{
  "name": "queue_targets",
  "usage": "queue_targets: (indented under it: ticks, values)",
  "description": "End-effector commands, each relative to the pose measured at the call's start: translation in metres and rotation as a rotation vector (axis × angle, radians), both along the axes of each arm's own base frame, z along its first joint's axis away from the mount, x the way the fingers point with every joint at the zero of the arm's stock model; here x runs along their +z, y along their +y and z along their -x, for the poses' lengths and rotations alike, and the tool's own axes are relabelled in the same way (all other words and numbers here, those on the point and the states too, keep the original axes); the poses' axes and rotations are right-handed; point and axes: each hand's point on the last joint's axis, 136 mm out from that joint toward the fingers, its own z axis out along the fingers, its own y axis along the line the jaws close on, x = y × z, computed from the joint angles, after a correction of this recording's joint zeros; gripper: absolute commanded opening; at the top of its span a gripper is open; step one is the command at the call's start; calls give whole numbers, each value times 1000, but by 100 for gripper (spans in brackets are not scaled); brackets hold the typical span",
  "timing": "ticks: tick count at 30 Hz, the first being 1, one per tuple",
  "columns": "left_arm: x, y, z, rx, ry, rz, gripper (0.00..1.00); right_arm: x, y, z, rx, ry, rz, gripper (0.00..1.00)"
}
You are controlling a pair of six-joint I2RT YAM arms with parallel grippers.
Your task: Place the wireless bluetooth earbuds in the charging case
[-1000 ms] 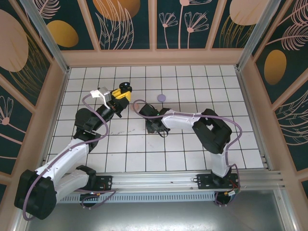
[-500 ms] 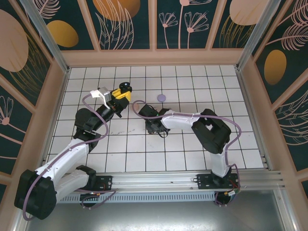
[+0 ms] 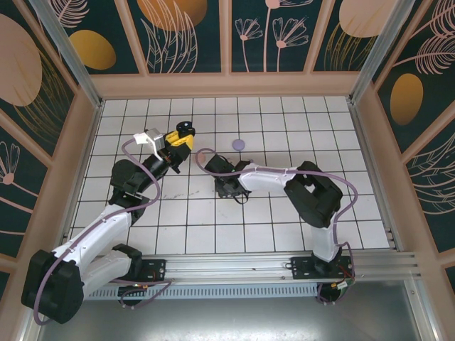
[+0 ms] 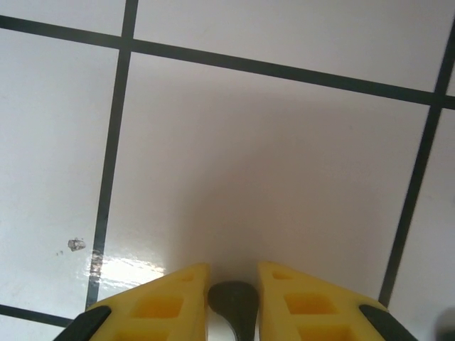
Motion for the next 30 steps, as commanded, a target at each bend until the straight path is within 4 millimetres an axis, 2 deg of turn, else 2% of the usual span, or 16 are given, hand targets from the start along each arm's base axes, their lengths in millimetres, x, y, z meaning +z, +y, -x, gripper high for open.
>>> queue_targets:
  ticks: [1,5,9,14,22,25,30]
  values:
    - [16,2,0,9,-39,26,0,26,0,-4,-27,-61,-38,22]
    - [17,3,-2,24,-42,11,0,48,-4,-10,-38,-104,-65,22]
    - [15,4,-3,44,-63,-19,0,81,-9,-21,-50,-169,-103,22]
    - [5,4,1,62,-145,-85,0,138,-18,-35,-57,-269,-168,22]
    - [-18,6,7,100,-261,-134,0,248,-29,-56,-49,-463,-284,22]
    - [-25,1,8,93,-289,-154,0,285,-28,-59,-26,-530,-325,22]
    - [-33,-12,10,48,-327,-170,0,334,-22,-59,15,-623,-404,22]
